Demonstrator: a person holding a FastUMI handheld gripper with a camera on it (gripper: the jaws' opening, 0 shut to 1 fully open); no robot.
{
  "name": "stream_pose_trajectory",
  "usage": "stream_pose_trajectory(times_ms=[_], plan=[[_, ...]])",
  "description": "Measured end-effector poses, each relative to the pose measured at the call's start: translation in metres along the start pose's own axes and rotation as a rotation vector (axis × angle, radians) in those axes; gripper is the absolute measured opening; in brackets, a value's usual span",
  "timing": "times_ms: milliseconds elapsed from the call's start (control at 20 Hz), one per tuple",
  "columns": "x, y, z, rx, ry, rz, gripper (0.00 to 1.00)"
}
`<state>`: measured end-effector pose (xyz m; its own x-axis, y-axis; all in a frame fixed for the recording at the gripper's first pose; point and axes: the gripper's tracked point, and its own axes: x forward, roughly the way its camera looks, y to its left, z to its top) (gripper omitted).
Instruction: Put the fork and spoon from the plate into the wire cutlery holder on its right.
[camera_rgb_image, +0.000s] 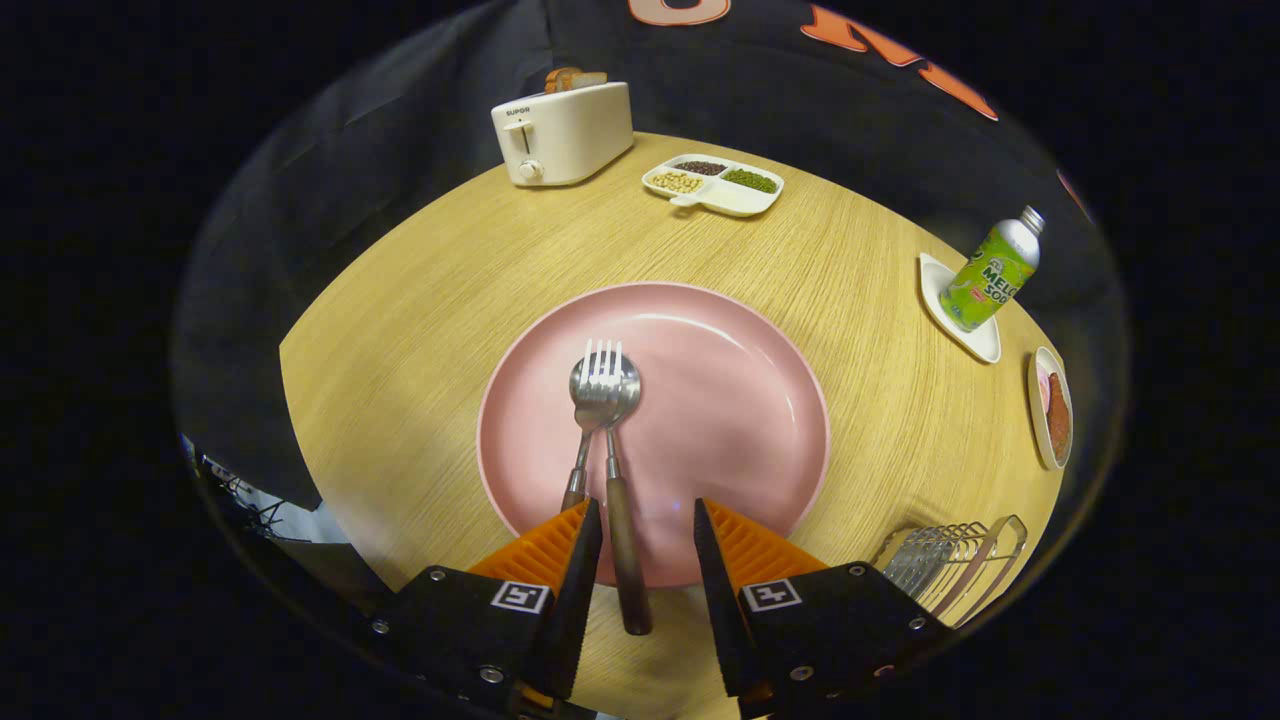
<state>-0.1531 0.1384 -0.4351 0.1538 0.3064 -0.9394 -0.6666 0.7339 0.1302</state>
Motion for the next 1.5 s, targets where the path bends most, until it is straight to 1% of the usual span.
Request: stream_pose_trajectory(times_ms=[100,150,200,250,300,350,400,450,500,650,700,850,1200,1500], plan=[[0.002,0.001,0.002,0.000,0.003,-0.002,0.55],[0.005,0.004,0.002,0.012,0.011,0.004,0.50],[0.007,0.007,0.001,0.024,0.022,0.010,0.43],[0.009,0.009,0.001,0.034,0.036,0.018,0.39],[0.011,0.011,-0.001,0.042,0.049,0.018,0.31],[0.011,0.012,-0.003,0.055,0.061,0.023,0.25],[0.010,0.016,-0.002,0.069,0.068,0.038,0.16],[0.010,0.017,-0.002,0.086,0.078,0.041,0.15],[0.010,0.015,-0.001,0.097,0.079,0.027,0.10],[0.004,0.007,-0.004,0.115,0.093,-0.032,0.08],[0.000,0.005,-0.004,0.097,0.095,-0.055,0.08],[-0.010,-0.012,-0.006,0.026,0.093,-0.162,0.08],[-0.035,-0.045,0.005,-0.036,0.082,-0.359,0.08],[-0.058,-0.046,0.017,0.019,0.056,-0.399,0.08]])
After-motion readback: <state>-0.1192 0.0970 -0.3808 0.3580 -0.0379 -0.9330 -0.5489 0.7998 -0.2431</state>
